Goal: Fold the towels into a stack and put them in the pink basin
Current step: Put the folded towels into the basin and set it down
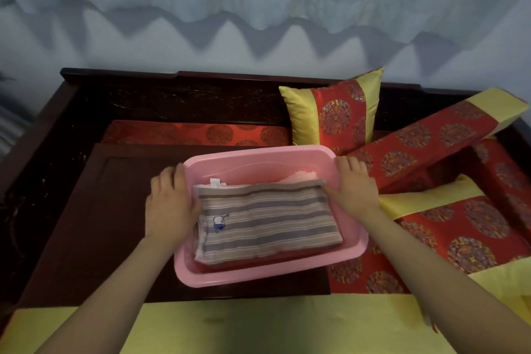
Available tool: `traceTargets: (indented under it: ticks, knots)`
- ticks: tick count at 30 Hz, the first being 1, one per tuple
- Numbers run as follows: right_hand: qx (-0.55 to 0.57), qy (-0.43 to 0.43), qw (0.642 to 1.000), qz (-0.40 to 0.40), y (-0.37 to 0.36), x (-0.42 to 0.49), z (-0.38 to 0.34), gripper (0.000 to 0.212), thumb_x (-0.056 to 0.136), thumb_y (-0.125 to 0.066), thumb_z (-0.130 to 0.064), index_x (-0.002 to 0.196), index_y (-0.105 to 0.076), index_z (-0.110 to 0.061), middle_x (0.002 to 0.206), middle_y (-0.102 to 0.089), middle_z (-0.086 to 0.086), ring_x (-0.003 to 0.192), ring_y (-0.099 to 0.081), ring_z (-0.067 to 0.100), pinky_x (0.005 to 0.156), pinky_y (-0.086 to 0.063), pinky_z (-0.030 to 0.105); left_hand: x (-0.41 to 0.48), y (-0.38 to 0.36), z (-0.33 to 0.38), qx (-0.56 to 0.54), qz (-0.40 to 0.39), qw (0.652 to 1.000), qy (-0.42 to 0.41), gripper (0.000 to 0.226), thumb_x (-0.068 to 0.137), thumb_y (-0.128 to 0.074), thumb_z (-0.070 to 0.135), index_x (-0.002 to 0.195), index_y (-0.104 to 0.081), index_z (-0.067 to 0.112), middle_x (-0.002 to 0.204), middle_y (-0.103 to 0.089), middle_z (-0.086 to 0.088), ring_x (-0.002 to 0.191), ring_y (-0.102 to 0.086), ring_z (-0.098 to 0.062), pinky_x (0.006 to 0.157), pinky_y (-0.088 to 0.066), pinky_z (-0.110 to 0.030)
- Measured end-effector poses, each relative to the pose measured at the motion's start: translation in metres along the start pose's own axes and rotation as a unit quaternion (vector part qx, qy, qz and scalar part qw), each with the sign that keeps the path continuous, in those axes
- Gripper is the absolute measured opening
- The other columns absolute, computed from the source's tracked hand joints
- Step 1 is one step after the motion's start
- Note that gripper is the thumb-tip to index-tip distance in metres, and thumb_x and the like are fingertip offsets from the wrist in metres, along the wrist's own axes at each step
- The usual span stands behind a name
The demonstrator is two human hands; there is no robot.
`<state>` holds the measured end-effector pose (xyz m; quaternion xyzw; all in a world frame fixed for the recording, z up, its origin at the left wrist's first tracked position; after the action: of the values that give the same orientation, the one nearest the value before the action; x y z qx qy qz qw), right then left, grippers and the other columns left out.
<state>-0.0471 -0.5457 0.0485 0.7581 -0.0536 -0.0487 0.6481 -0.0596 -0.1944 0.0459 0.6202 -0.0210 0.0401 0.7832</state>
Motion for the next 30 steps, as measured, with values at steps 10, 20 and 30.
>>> traceTargets:
  ticks: [10, 20, 30]
  knots:
    - [0.410, -0.270, 0.863, -0.123, 0.003, 0.010, 0.007, 0.093, 0.075, -0.047, -0.078, 0.138, -0.040, -0.010, 0.136, -0.050, 0.012, 0.115, -0.051, 0.030, 0.096, -0.042, 0.042, 0.012, 0.002, -0.015, -0.399, -0.185, 0.852, 0.284, 0.056, 0.087, -0.046, 0.060, 0.113, -0.047, 0.010, 0.104, -0.056, -0.008, 0.089, -0.056, -0.027, 0.064, -0.044, -0.032]
    - [0.572, -0.390, 0.717, -0.080, 0.046, -0.091, 0.079, 0.056, 0.085, -0.038, -0.070, 0.102, -0.060, -0.021, 0.096, -0.057, 0.004, 0.087, -0.053, 0.021, 0.072, -0.044, 0.035, -0.004, 0.025, 0.032, -0.486, -0.271, 0.802, 0.218, 0.075, 0.087, -0.015, 0.073, 0.082, -0.058, 0.012, 0.083, -0.061, -0.010, 0.080, -0.057, -0.026, 0.072, -0.048, -0.038]
    - [0.585, -0.496, 0.641, 0.022, 0.101, -0.269, 0.221, 0.064, 0.090, -0.033, -0.066, 0.117, -0.055, -0.013, 0.107, -0.059, 0.012, 0.095, -0.057, 0.027, 0.080, -0.045, 0.040, -0.063, 0.008, 0.208, -0.476, -0.367, 0.791, 0.114, 0.062, 0.092, -0.024, 0.063, 0.062, -0.049, 0.015, 0.049, -0.049, 0.000, 0.052, -0.040, -0.016, 0.055, -0.037, -0.027]
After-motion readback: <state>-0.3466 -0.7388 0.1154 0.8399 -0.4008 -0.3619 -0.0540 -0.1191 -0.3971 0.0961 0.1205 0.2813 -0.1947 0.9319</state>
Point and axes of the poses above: each hand's wrist, its own x-axis towards the middle knuckle, its own y-axis out of the back of the hand, z = x × y, the point moved 1 cm from there along x, towards the middle knuckle
